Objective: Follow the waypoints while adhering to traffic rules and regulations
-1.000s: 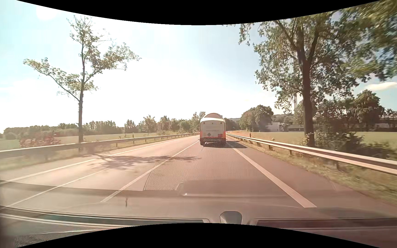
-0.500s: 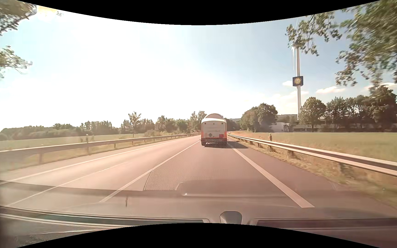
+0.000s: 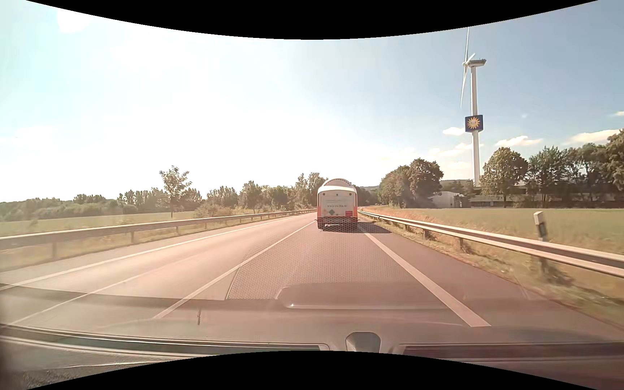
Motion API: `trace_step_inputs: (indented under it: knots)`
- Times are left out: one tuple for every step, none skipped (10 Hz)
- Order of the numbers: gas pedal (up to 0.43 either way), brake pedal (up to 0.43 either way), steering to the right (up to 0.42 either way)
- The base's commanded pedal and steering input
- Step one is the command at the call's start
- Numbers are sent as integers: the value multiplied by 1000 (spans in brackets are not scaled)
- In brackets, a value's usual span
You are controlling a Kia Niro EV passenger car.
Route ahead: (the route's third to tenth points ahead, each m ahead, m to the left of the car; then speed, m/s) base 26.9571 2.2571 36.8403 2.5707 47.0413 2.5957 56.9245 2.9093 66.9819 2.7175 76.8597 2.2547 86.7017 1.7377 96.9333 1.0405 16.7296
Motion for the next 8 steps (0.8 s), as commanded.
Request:
trace_step_inputs:
  knots:
    - [118,6,4]
    - [118,6,4]
    - [118,6,4]
    - [118,6,4]
    - [118,6,3]
    - [118,6,4]
    - [110,6,4]
    - [98,6,4]
